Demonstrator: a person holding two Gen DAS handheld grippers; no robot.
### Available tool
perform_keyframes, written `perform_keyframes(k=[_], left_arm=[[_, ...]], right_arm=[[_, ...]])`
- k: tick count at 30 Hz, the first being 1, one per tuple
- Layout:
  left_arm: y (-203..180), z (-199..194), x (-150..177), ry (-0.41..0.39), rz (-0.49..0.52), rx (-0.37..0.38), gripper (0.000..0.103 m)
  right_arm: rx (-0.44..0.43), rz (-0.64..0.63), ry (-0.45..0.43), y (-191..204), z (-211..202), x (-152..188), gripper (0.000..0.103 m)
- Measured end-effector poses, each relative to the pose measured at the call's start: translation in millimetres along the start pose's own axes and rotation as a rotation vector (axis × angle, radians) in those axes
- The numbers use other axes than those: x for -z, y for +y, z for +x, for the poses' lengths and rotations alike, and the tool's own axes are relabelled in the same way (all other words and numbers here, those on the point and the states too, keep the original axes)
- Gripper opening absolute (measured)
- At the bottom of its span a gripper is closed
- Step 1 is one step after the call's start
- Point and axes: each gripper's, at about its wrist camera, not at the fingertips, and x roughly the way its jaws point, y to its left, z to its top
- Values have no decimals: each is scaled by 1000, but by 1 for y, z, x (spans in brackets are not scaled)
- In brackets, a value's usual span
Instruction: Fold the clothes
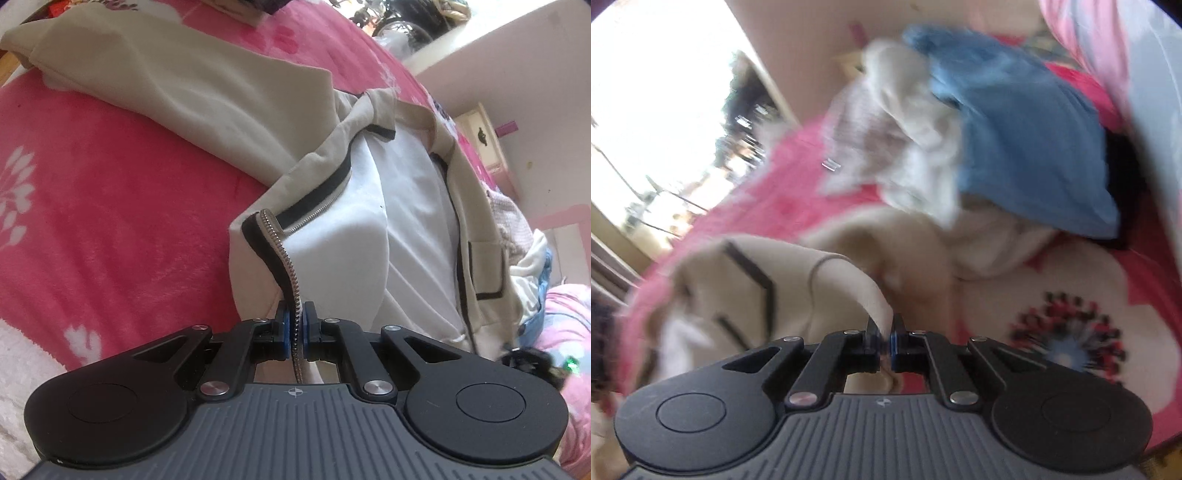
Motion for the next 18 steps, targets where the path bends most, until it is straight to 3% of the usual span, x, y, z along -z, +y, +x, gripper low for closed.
perform_keyframes(k=[3, 5, 7, 8, 9, 10, 13, 15, 18], left_arm=[[1, 0, 1, -3, -8, -2, 4], [1, -3, 2, -8, -5, 0, 4], [1, -7, 3, -16, 6, 12, 4], [0, -8, 4, -19, 9, 21, 4], [-1, -9, 5, -22, 14, 31, 4], [-2, -10, 7, -26, 18, 41, 4], [-7, -11, 11, -37, 36, 76, 4], [-12, -12, 15, -45, 54, 109, 4], [-31, -14, 21, -57, 98, 187, 4]], right_arm=[[89, 70, 86, -16, 48, 21, 6], [91, 140, 66, -26, 55, 30, 7], [81, 176, 54, -28, 45, 30, 18], [104, 147, 42, -24, 33, 29, 24], [132, 111, 30, -19, 20, 28, 39], [160, 75, 18, -15, 7, 28, 43], [199, -16, -46, 2, -40, 32, 44], [123, -51, -76, 20, -65, 40, 45], [-72, -87, -77, 50, -90, 60, 52]])
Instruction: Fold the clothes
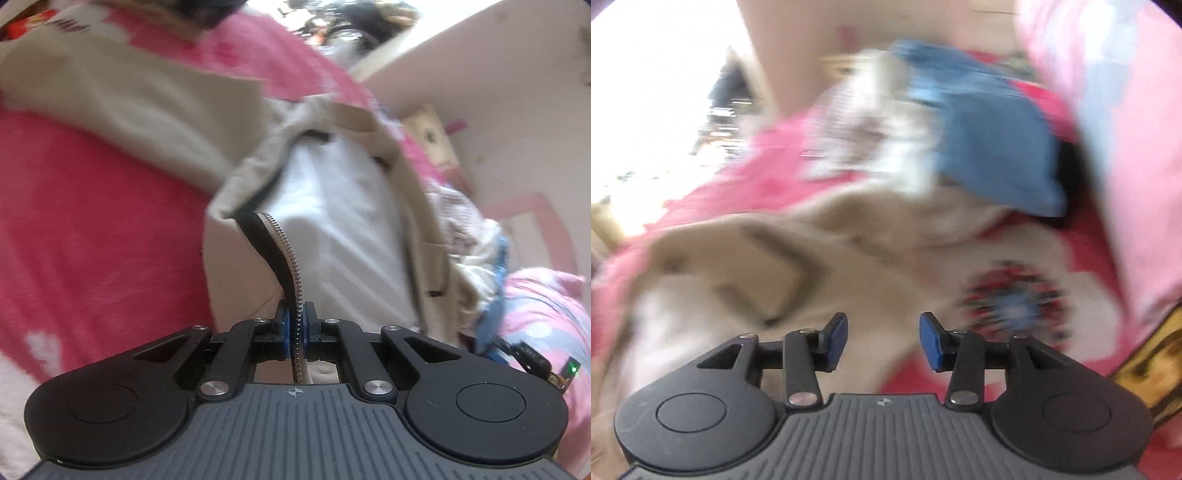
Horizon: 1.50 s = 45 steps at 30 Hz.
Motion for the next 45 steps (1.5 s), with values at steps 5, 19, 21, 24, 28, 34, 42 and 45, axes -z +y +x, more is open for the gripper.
perform_keyframes(k=[5, 19, 21, 24, 28, 34, 42, 45], left_arm=[[-70, 30, 4, 35, 140, 186, 4], [-119, 135, 71, 298, 370, 142, 48], [-110, 115, 66, 246, 374, 145, 53], [-92, 87, 58, 164, 354, 115, 54], [-61, 66, 52, 110, 254, 54, 54], [-43, 72, 65, 182, 267, -70, 54], [-45, 95, 86, 266, 380, -95, 54], [-44, 99, 92, 283, 407, -99, 54]], right_arm=[[-237, 10, 61, 49, -20, 43, 53], [-233, 166, 142, 34, -42, 99, 53], [-235, 165, 164, 33, -31, 99, 53], [-279, 138, 221, 44, -13, 101, 53], [-325, 25, 337, 75, 20, 105, 53], [-217, -181, 514, 112, 81, 112, 53], [-223, -335, 586, 127, 93, 117, 17], [-219, -371, 527, 130, 78, 113, 13]])
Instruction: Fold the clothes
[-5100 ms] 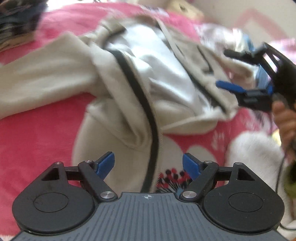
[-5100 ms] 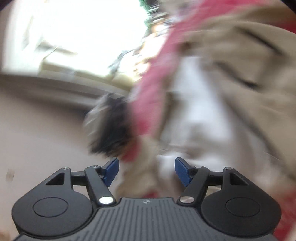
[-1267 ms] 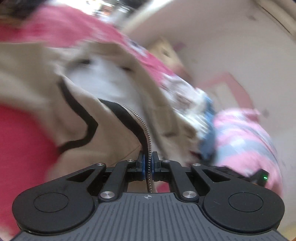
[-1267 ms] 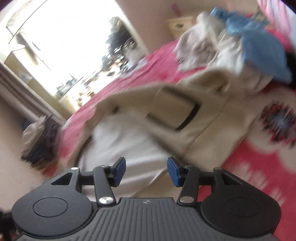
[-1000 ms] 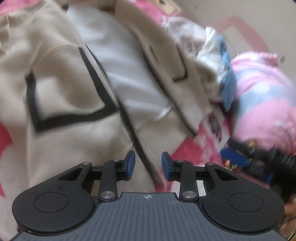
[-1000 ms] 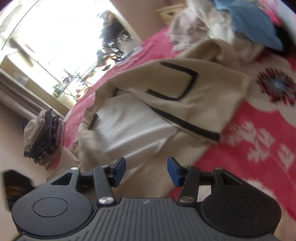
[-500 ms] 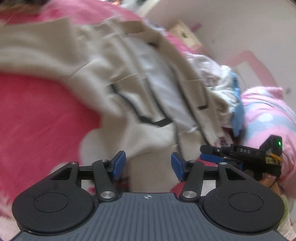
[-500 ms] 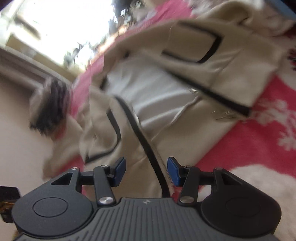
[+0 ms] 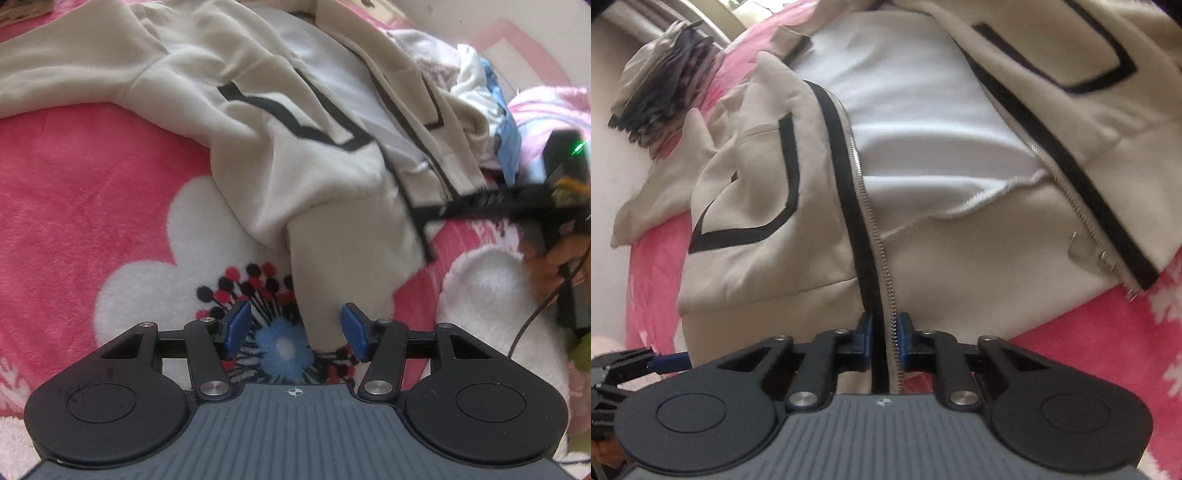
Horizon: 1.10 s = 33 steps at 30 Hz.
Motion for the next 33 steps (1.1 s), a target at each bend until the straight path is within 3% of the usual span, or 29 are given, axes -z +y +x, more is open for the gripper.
perform_keyframes(k=[5, 7, 14, 19, 20, 21, 24, 28, 33], left_arm=[[7, -2, 6, 9, -16, 3, 54], [11, -1, 6, 15, -39, 7, 54], [11, -3, 7, 22, -35, 22, 54], [13, -4, -1, 22, -51, 43, 54], [15, -6, -4, 13, -62, 51, 54], [17, -8, -8, 2, -79, 55, 54], [40, -14, -23, -34, -210, 76, 55], [84, -18, -43, -76, -426, 103, 55], [116, -8, -61, -104, -532, 124, 55]], right_arm=[[28, -19, -175, -1, -49, -7, 11], [62, -10, -186, -9, -51, -12, 11], [190, -31, -82, -24, -4, -14, 10], [274, -160, -63, -8, 0, -13, 11], [295, -182, -57, -4, -2, -13, 14], [324, -204, -66, 0, -6, -13, 24], [372, -227, -168, 10, -31, -5, 39], [266, -186, -288, 27, -68, 22, 41], [136, -413, -183, 102, -54, 81, 41]])
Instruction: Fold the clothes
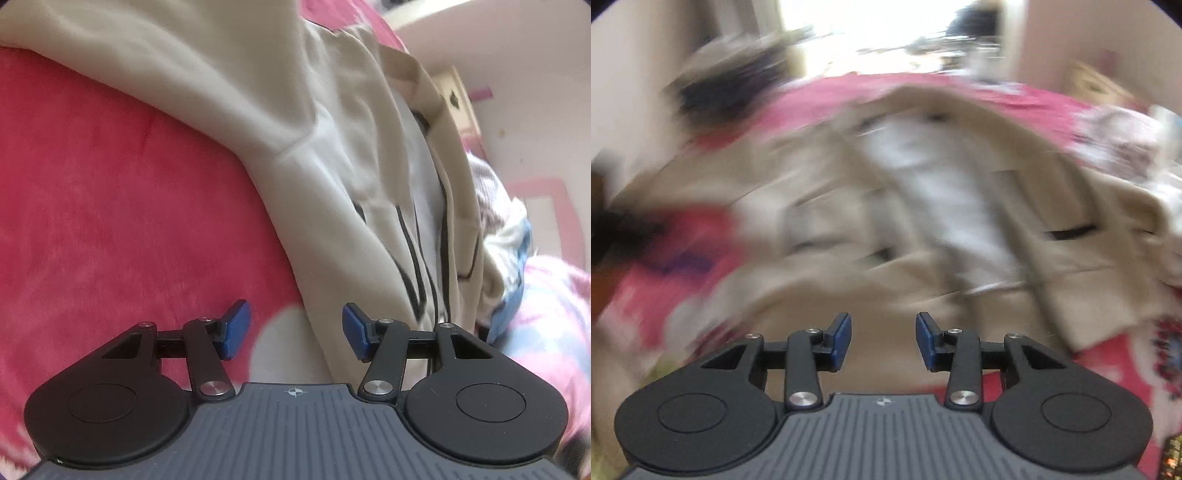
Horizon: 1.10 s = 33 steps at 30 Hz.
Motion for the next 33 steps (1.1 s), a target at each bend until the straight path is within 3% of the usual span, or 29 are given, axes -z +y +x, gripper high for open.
perform_keyframes(k=[2, 5, 8, 12, 14, 19, 27, 29, 33], left_arm=[[8, 4, -7, -12, -42, 31, 55], [20, 7, -12, -32, -87, 83, 55], [29, 10, -14, -42, -130, 123, 55], [35, 9, -19, -64, -157, 149, 55], [34, 9, -20, -73, -150, 150, 55], [32, 5, -22, -104, -135, 139, 55], [43, -6, -25, -188, -188, 126, 54], [44, -7, -27, -204, -197, 125, 54], [42, -7, -28, -237, -213, 121, 54]], right_arm=[[-26, -93, 88, 41, 15, 13, 42], [52, -156, 175, 86, 49, 23, 45], [173, -148, 179, 111, 74, 21, 51], [273, -204, 165, 128, 97, 28, 58], [292, -235, 131, 131, 95, 31, 54], [311, -242, 114, 118, 86, 29, 12], [404, -456, 117, 117, 43, 33, 9], [391, -484, 155, 117, 45, 36, 9], [273, -465, 267, 122, 73, 53, 11]])
